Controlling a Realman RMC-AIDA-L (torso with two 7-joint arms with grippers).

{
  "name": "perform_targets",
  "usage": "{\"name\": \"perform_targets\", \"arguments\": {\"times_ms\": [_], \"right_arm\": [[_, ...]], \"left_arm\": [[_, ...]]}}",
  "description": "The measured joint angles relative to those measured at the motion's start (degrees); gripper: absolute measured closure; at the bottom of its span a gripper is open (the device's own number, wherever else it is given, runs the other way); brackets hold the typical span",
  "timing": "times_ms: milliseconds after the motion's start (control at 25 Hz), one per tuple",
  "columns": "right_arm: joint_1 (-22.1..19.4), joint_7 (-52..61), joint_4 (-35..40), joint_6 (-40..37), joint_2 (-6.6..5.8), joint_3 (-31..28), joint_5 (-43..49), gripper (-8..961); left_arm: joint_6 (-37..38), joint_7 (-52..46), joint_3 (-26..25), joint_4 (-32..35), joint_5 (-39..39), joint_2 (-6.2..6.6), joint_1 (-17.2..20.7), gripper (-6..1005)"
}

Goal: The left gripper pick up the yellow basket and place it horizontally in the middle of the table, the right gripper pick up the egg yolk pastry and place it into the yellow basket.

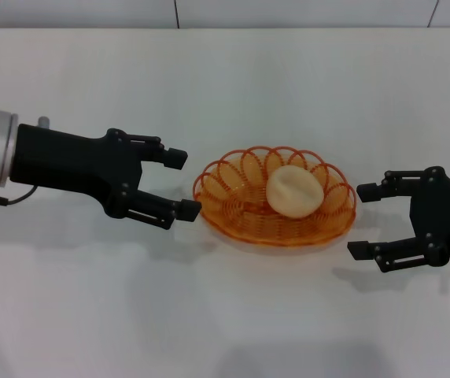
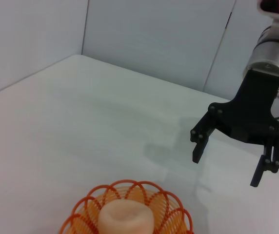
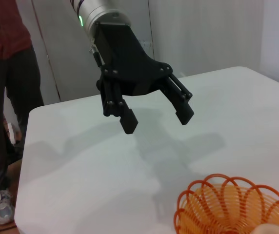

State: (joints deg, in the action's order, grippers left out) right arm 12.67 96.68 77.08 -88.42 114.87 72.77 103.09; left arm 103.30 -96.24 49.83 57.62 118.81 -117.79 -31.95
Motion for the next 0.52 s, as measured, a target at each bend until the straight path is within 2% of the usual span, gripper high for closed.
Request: {"name": "perform_targets", "arguments": {"times_ms": [520], "right_arm": [[0.2, 0.0, -0.4, 0.2, 0.09, 0.0, 0.0, 134]], "left_arm": [[0.2, 0.0, -0.1, -0.1, 0.0, 0.67, 2.0, 113]]}}
